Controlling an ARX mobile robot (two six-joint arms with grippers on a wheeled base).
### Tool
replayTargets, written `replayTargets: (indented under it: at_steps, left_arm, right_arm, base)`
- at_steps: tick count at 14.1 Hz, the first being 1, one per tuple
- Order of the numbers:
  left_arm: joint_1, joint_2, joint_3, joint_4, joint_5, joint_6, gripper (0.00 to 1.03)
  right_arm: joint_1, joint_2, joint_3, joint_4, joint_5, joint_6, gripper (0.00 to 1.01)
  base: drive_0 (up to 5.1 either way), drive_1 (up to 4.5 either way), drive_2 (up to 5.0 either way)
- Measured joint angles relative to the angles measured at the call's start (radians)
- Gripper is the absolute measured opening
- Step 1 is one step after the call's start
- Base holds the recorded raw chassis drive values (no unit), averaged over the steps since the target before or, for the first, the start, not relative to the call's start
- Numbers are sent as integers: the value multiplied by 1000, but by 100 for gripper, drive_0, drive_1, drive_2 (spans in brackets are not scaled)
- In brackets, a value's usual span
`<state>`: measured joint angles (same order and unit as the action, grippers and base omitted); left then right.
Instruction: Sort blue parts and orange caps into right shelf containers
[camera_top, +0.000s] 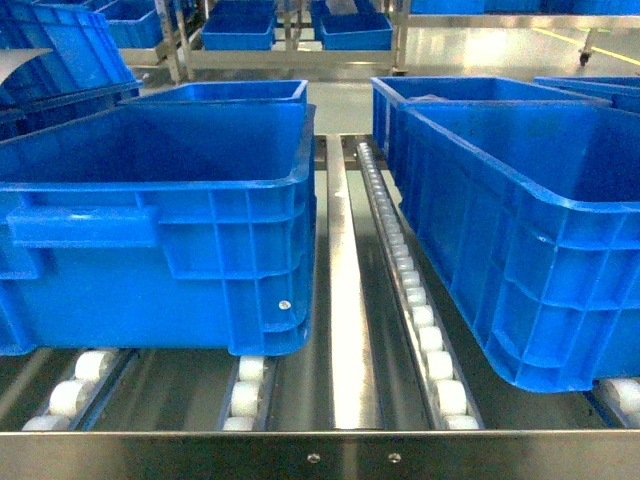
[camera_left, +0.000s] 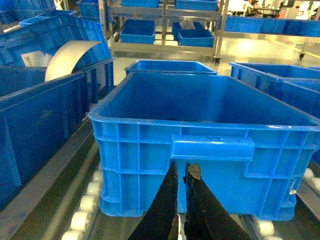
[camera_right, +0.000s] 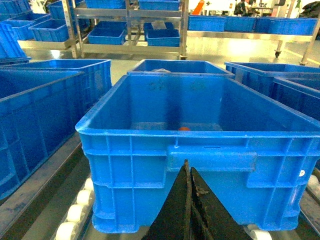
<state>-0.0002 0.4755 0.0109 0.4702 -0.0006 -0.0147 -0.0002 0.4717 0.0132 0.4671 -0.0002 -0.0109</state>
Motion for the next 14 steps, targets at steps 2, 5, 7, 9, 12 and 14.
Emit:
replayTargets:
  at_steps: [2,5,7,9,12,14]
  left_arm:
    - [0,-83,0,-80,0,0,2]
    - [0,-180,0,-173,0,0,2]
    - [0,-206,0,-201,0,0,2]
    - [0,-241,0,-234,0,0,2]
    - [0,-300,0,-293,0,0,2]
    - [0,-455,0,-481,1,0,2]
  right_arm:
    - [0,-87,0,-84,0,0,1]
    - [0,-181,0,-175,0,0,1]
    - [0,-209,0,-203,0,0,1]
    - [0,-241,0,-235,0,0,1]
    - [0,-299,0,-294,0,0,1]
    - [0,-466,0,-468,1,0,1]
  base:
    - [0,0,0]
    - [0,0,0]
    - [0,0,0]
    - [0,0,0]
    - [0,0,0]
    - [0,0,0]
